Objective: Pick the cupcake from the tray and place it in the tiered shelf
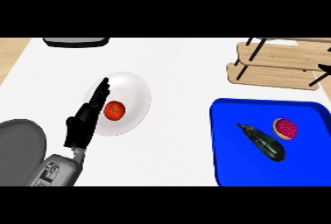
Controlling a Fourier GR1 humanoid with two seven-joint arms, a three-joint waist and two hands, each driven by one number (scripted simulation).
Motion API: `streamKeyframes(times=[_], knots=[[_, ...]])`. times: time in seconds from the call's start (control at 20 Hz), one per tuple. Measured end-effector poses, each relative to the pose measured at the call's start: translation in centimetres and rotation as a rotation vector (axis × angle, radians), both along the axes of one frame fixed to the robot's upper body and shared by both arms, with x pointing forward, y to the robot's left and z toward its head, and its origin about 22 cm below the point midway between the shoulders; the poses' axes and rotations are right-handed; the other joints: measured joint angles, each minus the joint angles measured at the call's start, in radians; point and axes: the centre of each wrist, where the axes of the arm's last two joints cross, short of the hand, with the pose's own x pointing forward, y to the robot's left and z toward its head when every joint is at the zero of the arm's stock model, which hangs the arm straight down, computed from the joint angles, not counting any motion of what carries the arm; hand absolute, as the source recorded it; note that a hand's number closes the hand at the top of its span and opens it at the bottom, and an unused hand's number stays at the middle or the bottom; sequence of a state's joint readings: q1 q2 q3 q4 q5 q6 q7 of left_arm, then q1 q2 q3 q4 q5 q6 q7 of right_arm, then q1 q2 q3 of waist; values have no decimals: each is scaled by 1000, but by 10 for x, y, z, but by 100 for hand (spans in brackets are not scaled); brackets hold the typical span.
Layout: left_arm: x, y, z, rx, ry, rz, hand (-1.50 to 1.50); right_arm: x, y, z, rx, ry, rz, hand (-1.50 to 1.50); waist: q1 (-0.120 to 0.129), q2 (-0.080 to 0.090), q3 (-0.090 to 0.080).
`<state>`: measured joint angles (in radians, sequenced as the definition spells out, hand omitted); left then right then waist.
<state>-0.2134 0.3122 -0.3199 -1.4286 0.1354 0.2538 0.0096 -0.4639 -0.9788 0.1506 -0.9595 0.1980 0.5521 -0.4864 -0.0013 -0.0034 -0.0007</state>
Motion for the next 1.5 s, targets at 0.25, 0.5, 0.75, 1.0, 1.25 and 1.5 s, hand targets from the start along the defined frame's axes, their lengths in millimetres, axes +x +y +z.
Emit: streamKeyframes(times=[0.25,0.5,0.75,1.0,1.25,1.5], knots=[[2,10,-1,-2,4,5,0,-13,14,0,-60,12,23,-150,-5,0,0],[-2,15,-2,4,1,4,0,-24,26,3,-60,4,14,-150,-5,1,0],[1,12,3,3,0,4,0,-35,39,-1,-79,-22,1,-150,-3,1,0],[-1,7,-2,5,-3,7,0,-42,53,-14,-80,-25,-19,-150,-2,2,1],[3,1,-4,-2,0,0,0,-50,57,-23,-81,-19,-24,-150,-2,3,1],[6,3,-5,0,-1,-1,0,-43,53,-29,-98,-9,-42,-150,2,3,0]])
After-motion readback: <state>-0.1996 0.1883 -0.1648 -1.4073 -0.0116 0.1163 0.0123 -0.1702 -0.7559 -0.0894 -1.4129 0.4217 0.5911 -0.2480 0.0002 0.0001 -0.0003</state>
